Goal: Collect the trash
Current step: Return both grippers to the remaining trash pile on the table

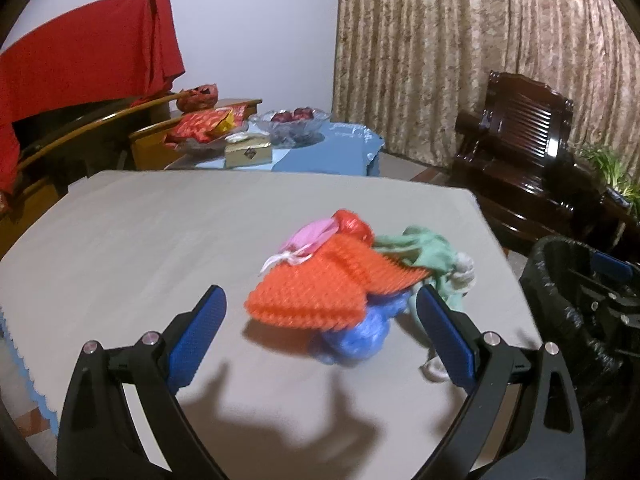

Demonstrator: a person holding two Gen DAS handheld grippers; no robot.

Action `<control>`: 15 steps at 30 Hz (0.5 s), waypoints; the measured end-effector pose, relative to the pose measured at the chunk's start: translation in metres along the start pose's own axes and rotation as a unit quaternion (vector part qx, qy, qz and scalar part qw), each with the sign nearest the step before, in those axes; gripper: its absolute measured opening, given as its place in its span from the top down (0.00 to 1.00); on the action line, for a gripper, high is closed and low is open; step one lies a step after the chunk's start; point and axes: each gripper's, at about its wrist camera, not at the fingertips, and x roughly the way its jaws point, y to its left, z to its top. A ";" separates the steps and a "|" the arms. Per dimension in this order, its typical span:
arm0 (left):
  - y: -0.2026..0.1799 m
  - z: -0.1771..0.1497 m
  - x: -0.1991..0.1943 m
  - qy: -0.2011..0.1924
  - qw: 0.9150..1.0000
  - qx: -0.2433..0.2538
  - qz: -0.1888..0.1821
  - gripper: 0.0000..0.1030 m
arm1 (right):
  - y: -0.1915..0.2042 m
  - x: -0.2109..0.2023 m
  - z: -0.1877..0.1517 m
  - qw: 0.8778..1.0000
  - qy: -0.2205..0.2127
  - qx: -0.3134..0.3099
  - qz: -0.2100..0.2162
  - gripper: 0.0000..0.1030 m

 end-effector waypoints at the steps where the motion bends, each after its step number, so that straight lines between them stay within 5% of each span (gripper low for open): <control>1: 0.002 -0.002 0.002 0.004 1.000 -0.002 0.001 0.09 | 0.003 0.002 -0.002 1.000 0.003 -0.003 0.002 0.06; 15: 0.025 -0.022 0.020 0.032 0.999 -0.016 0.025 0.09 | 0.031 0.039 -0.013 0.999 0.029 -0.017 0.015 0.06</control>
